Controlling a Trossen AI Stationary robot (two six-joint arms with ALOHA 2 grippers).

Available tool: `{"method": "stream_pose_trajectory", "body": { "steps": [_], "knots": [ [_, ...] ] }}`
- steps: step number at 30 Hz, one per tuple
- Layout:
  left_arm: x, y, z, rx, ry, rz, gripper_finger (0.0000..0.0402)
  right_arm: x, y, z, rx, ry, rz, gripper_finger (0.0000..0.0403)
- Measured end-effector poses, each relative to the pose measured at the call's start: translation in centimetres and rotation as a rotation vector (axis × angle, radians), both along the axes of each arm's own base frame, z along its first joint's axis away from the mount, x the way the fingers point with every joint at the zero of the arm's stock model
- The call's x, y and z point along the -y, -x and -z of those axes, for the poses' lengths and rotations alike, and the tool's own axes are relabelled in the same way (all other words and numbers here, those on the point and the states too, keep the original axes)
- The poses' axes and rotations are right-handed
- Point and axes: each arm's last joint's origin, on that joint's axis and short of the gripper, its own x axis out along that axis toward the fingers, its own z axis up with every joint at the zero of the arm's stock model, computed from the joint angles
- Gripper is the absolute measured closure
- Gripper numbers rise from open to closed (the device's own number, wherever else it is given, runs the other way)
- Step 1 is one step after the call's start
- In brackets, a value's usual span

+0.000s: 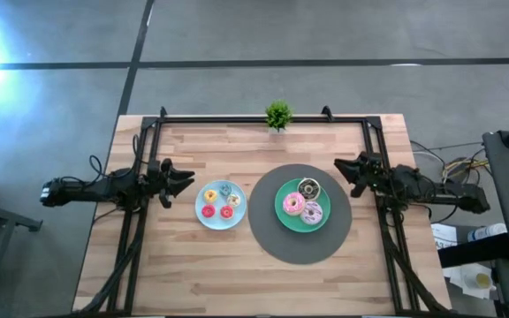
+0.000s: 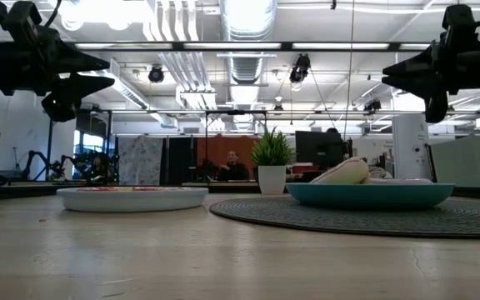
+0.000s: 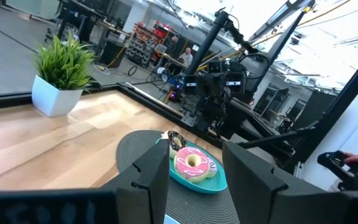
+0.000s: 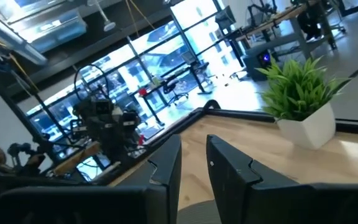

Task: Pick & Place donuts
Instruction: Return to Home Position

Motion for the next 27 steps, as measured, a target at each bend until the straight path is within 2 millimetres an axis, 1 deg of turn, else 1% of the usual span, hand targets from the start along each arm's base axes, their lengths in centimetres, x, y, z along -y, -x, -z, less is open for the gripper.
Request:
{"method": "stream_pose_trajectory", "body": {
  "steps": [7,16,27],
  "knots": [
    [-0.1,0.0,0.0,0.000,0.000,-0.012,0.0278,0.1,0.0,0.0,-0.002,0.000,0.010,0.0329],
    [-0.8,0.1,0.0,0.000,0.000,-0.083,0.0278,0.1,0.0,0.0,-0.002,0.000,0.010,0.0321],
    [-1.1,0.1,0.0,0.000,0.000,-0.110,0.0278,0.1,0.0,0.0,-0.002,0.000,0.010,0.0334]
  ]
}}
